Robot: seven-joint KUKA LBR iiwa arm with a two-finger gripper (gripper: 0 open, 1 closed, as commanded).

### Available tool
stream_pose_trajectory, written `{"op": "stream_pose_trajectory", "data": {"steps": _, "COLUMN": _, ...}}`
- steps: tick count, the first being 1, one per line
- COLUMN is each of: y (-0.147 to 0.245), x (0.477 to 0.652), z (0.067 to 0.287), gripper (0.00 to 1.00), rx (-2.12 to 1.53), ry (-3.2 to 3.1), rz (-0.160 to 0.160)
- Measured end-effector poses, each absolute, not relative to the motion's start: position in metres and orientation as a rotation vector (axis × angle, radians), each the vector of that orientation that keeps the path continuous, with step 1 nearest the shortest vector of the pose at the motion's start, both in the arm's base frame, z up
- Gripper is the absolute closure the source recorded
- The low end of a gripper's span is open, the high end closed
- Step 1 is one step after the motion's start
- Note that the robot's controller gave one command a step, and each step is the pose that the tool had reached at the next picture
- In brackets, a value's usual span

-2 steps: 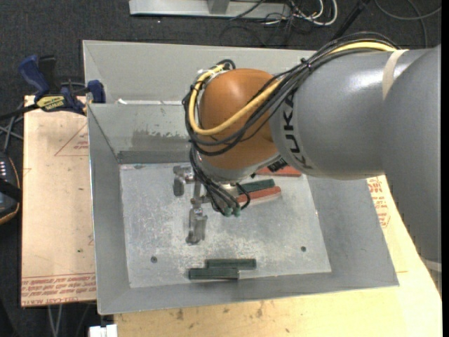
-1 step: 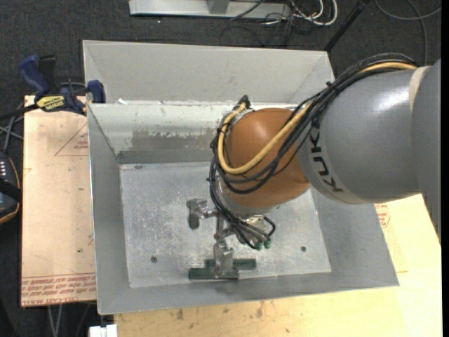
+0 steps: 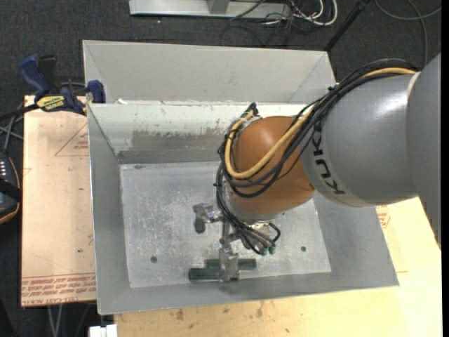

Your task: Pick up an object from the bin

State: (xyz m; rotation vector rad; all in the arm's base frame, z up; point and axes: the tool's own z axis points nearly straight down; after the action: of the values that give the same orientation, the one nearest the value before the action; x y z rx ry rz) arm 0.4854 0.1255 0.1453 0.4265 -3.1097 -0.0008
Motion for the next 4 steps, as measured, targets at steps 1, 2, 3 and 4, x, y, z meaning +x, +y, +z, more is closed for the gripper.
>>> {"op": "stream_pose_trajectory", "data": {"steps": 1, "y": 0.118, "x": 0.484, "z": 0.087, "gripper": 0.0, "rx": 0.632, "ry": -3.088, "rz": -0.003}}
{"op": "stream_pose_trajectory", "data": {"steps": 2, "y": 0.109, "x": 0.485, "z": 0.071, "gripper": 1.0, "rx": 0.705, "ry": -3.068, "rz": -0.002}}
{"op": "stream_pose_trajectory", "data": {"steps": 3, "y": 0.109, "x": 0.485, "z": 0.071, "gripper": 1.0, "rx": 0.704, "ry": -3.068, "rz": -0.002}}
{"op": "stream_pose_trajectory", "data": {"steps": 4, "y": 0.109, "x": 0.483, "z": 0.075, "gripper": 1.0, "rx": 0.704, "ry": -3.064, "rz": -0.002}}
